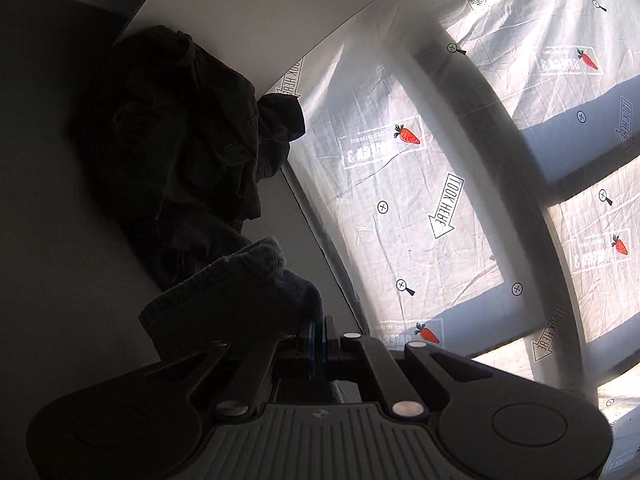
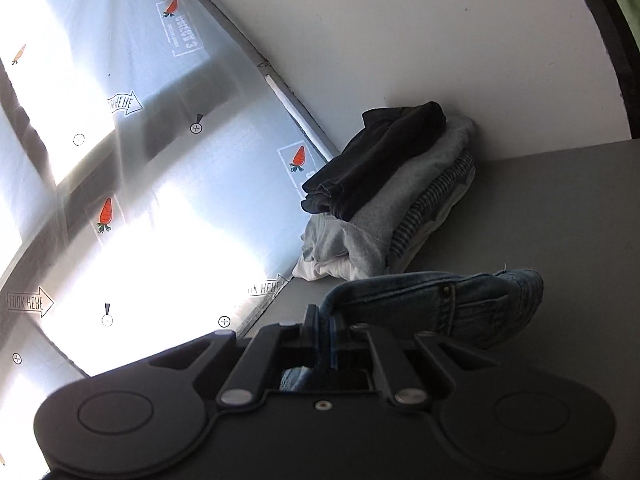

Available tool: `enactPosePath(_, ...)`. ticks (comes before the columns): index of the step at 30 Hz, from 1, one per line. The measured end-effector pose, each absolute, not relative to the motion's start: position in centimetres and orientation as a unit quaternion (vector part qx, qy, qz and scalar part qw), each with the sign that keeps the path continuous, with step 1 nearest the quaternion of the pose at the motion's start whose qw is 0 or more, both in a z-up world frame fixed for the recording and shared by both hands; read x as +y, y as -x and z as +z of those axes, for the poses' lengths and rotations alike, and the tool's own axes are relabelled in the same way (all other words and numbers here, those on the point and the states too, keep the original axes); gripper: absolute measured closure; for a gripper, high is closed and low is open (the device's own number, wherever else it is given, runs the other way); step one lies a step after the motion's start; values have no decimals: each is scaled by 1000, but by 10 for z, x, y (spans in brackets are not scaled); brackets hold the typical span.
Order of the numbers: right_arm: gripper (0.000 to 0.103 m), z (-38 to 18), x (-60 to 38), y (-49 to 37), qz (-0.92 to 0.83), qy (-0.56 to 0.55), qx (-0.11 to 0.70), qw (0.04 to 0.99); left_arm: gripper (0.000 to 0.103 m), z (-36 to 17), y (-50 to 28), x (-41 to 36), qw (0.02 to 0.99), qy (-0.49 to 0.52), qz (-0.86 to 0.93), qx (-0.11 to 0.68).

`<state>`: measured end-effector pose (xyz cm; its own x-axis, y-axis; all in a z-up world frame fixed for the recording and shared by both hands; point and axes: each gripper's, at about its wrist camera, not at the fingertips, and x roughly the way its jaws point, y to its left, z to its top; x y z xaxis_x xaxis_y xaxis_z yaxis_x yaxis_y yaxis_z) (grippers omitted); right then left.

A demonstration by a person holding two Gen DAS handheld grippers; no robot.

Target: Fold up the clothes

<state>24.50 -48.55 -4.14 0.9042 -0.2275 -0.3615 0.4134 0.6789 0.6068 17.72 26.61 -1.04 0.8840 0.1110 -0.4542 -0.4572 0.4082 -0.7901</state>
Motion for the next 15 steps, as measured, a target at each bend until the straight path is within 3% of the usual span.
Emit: enactPosePath(15,97,-48,-454,-391,-168,-296,178,923,101,-42,-327,280,826,476,201,227)
